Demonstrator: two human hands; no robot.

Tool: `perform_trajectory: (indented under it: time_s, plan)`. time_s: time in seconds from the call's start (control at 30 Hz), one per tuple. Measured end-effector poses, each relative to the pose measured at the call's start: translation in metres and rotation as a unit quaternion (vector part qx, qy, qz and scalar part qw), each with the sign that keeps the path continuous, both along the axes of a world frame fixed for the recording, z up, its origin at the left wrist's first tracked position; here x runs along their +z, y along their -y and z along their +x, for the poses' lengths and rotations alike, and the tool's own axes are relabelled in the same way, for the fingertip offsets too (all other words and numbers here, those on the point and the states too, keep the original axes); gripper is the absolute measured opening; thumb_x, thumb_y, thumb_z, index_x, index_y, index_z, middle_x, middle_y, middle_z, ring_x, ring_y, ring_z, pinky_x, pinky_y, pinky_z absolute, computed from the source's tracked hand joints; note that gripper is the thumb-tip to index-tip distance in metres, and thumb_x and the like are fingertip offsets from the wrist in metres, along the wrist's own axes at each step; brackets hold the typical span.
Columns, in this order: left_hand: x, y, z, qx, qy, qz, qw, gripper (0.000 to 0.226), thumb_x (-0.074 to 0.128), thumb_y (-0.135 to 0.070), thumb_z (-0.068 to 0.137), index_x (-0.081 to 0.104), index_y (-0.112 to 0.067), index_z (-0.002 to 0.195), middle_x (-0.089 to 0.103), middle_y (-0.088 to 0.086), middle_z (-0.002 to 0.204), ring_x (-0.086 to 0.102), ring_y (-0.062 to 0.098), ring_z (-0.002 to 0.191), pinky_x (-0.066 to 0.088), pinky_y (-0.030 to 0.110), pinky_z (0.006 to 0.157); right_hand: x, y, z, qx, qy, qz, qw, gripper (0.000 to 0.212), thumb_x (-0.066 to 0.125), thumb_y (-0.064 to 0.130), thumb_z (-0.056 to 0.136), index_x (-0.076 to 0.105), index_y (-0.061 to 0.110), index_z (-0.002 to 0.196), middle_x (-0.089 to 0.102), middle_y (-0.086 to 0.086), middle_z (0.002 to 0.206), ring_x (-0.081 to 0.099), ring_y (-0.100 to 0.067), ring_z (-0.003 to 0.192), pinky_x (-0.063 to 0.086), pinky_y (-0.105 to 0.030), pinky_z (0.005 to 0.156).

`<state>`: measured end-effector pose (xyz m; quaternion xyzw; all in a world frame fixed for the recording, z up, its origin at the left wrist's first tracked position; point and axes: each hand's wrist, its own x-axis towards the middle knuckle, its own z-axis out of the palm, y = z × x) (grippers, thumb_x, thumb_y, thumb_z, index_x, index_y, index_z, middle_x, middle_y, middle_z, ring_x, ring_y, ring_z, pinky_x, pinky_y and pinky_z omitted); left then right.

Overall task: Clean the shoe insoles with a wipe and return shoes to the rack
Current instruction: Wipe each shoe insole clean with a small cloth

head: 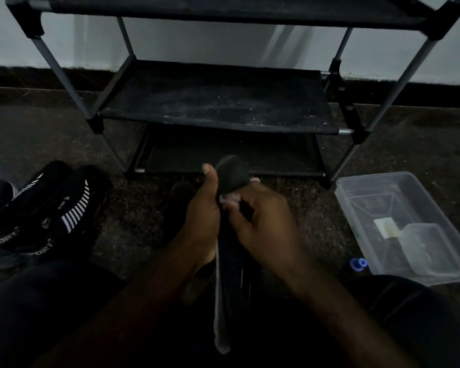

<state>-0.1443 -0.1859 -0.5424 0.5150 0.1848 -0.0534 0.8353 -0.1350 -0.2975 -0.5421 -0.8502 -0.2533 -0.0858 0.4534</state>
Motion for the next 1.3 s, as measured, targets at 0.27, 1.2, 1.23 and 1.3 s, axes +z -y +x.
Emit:
perform_trajectory:
  time_s: [0.27, 1.2, 1.23, 1.3]
  plan:
    - [0.0, 0.003, 0.003, 0.002, -0.003, -0.002, 1.0, 0.076, 0.028, -0.063, 0.093, 0.062, -0.001, 0.121, 0.068, 0.02, 0.116, 0.065, 0.029, 0.11, 0.052, 0.034, 0.09, -0.001, 0.008, 0.025, -0.106, 0.011, 0.005, 0.994, 0.008, 0.066, 0.018, 0.092, 0.073, 0.016, 0.094, 0.068, 0.001, 0.092, 0.062, -0.009, 0.083, 0.053, -0.033, 0.078]
    - [0.006, 0.001, 0.006, -0.01, -0.017, -0.06, 0.998, 0.071, 0.023, -0.061, 0.095, 0.049, -0.011, 0.139, 0.06, 0.016, 0.133, 0.06, 0.031, 0.119, 0.05, 0.053, 0.095, 0.011, 0.022, 0.033, -0.122, -0.158, 0.27, 0.942, 0.032, 0.055, 0.005, 0.098, 0.054, 0.011, 0.129, 0.062, 0.0, 0.103, 0.064, 0.008, 0.082, 0.048, -0.008, 0.066]
    - [0.006, 0.0, 0.007, -0.011, -0.028, -0.071, 0.997, 0.073, 0.022, -0.062, 0.095, 0.044, -0.011, 0.142, 0.057, 0.016, 0.136, 0.058, 0.032, 0.122, 0.049, 0.054, 0.094, 0.011, 0.023, 0.035, -0.114, -0.158, 0.273, 0.942, 0.028, 0.056, 0.005, 0.098, 0.058, 0.011, 0.125, 0.063, -0.003, 0.11, 0.064, 0.007, 0.086, 0.049, -0.008, 0.067]
    - [0.004, -0.001, 0.009, -0.007, -0.032, -0.083, 0.996, 0.074, 0.023, -0.063, 0.095, 0.044, -0.01, 0.142, 0.057, 0.016, 0.137, 0.056, 0.032, 0.124, 0.046, 0.056, 0.098, 0.008, 0.021, 0.035, -0.097, -0.147, 0.255, 0.951, 0.017, 0.06, 0.006, 0.096, 0.065, 0.015, 0.109, 0.061, -0.008, 0.118, 0.066, 0.002, 0.09, 0.05, -0.01, 0.069]
